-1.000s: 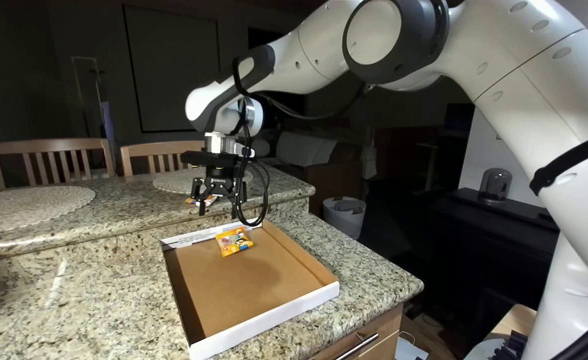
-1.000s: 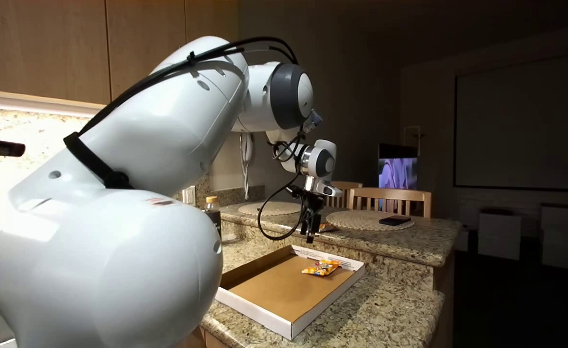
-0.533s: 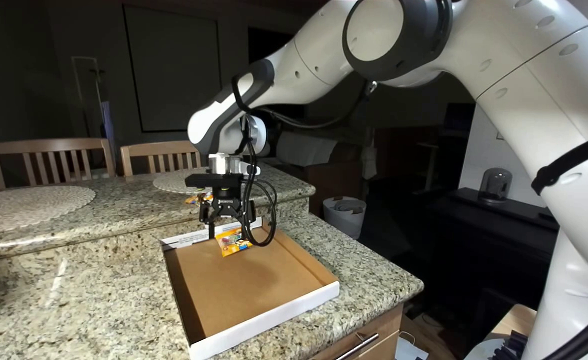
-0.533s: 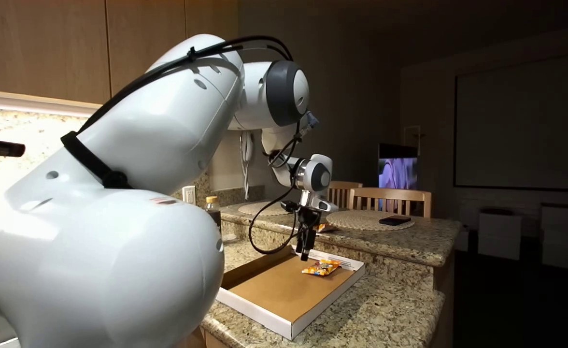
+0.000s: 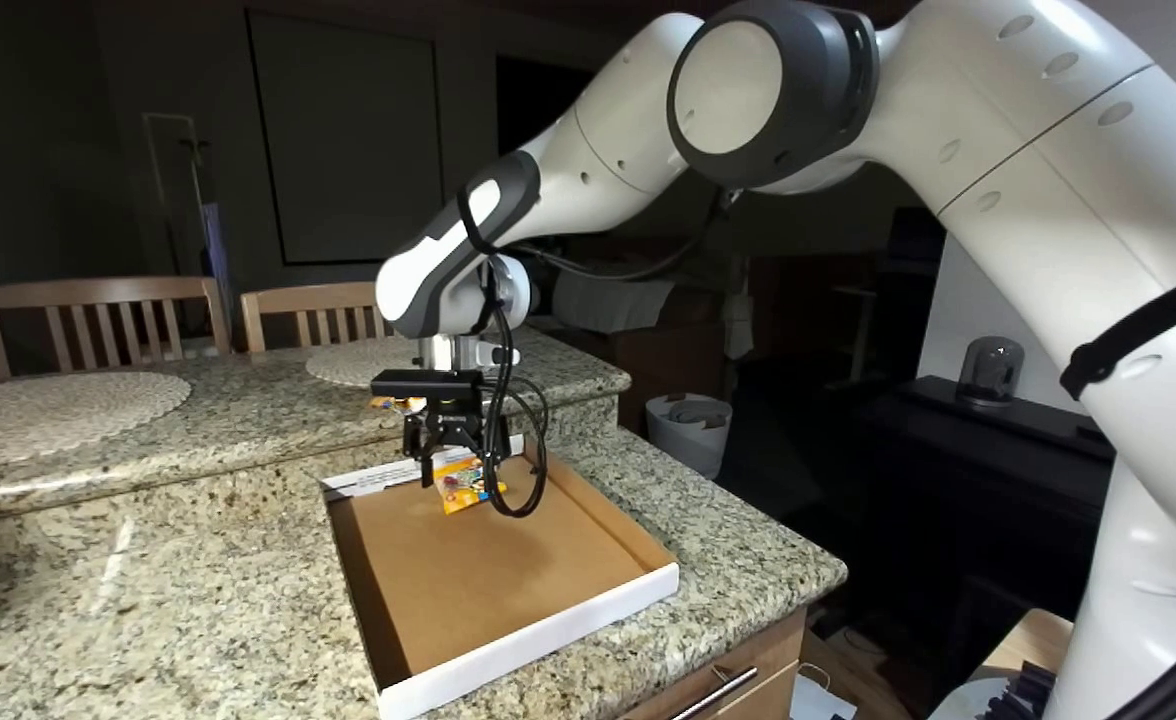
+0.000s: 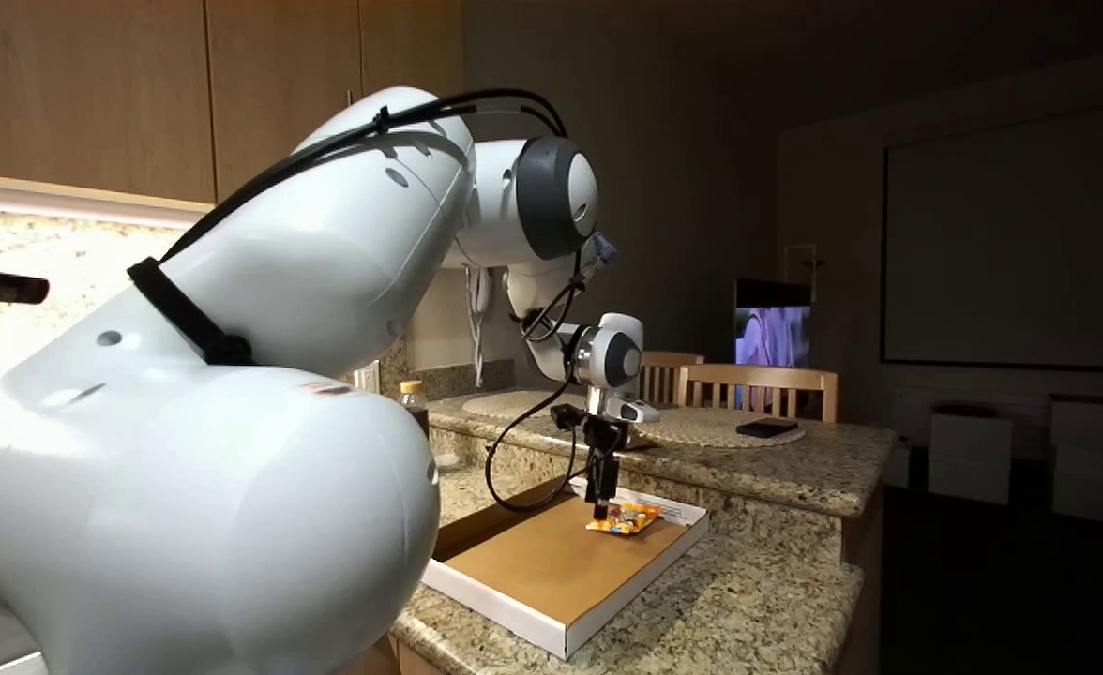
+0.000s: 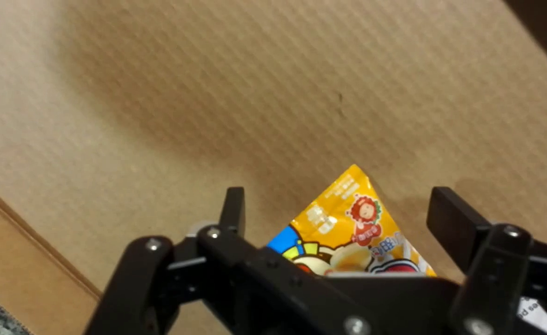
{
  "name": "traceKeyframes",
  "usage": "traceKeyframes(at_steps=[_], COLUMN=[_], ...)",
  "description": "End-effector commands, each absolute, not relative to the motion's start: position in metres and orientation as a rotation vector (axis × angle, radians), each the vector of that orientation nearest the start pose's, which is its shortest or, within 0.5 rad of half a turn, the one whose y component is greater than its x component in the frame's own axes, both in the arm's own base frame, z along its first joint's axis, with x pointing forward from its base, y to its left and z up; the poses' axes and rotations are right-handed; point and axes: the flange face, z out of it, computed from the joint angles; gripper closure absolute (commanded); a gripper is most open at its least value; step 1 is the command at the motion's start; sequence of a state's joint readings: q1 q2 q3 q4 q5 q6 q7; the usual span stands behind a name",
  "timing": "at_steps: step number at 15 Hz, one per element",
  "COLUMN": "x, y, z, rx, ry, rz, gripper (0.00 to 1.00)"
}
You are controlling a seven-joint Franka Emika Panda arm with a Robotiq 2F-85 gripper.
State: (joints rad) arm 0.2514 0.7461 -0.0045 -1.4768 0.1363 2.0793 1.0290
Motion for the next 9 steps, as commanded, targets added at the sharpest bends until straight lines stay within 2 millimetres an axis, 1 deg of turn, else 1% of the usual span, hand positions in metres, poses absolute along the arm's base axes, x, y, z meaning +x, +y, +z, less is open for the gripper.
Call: traceKeyframes(at_steps=[1, 5, 9], x=[0.682, 0.686, 0.694], y=[0.191, 0.186, 0.182], z=[0.22, 0.205, 0.202], rx=[-2.862, -2.863, -2.87], ry=[1.315, 1.353, 1.375], rz=[0.255, 0.285, 0.222], gripper=[0.0, 0.0, 0.0])
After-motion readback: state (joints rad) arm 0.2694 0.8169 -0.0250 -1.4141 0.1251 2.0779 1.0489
